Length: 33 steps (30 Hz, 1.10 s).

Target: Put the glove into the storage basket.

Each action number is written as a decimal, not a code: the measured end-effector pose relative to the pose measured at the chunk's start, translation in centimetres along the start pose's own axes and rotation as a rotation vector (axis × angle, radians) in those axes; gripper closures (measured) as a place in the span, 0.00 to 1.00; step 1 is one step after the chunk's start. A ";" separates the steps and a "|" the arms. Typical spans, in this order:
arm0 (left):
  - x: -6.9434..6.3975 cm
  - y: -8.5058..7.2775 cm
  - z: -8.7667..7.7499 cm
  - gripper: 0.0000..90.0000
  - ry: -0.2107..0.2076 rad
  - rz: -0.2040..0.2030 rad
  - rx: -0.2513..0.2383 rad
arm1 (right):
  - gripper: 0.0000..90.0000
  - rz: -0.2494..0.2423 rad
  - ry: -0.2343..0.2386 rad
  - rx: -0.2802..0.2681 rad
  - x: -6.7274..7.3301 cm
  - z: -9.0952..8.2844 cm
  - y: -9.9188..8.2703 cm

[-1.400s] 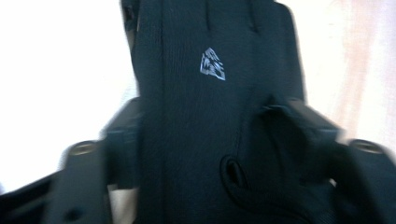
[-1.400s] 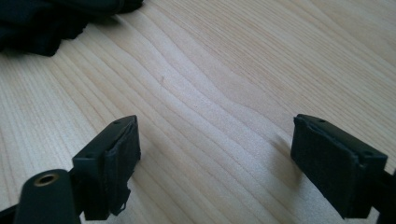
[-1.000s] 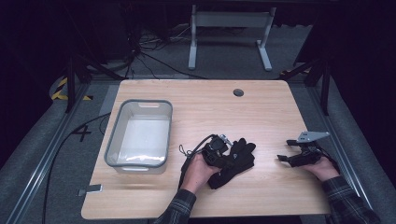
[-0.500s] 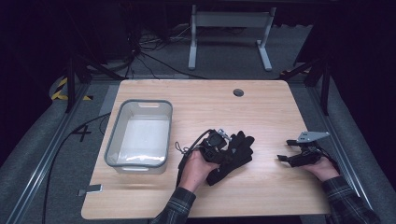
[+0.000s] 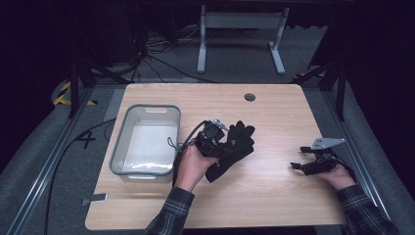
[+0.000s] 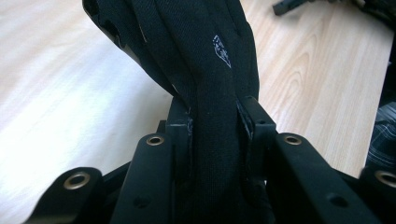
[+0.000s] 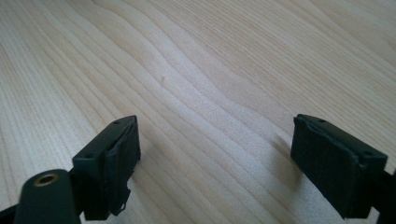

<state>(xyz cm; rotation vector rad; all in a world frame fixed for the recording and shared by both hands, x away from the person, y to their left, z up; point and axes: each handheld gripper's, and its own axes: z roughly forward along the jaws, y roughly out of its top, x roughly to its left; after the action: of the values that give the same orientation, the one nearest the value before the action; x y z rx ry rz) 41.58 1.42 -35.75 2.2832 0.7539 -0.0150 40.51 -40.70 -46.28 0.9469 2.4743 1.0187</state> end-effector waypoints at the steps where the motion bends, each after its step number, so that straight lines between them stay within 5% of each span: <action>1: 0.3 0.0 -0.5 0.78 0.003 -0.006 -0.005 | 0.18 0.000 0.000 0.000 0.0 0.0 0.0; 15: 3.5 -1.4 -5.9 0.78 0.106 -0.078 -0.067 | 0.18 0.001 -0.001 -0.001 0.0 0.0 0.0; 33: 8.2 -6.9 -11.0 0.78 0.239 -0.239 -0.135 | 0.18 0.000 -0.002 -0.001 0.0 0.1 0.0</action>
<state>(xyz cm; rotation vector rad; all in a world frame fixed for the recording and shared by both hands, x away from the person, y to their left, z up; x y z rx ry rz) 42.59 16.64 -33.76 2.0769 1.1148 0.1946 40.56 -40.67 -46.30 0.9472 2.4723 1.0189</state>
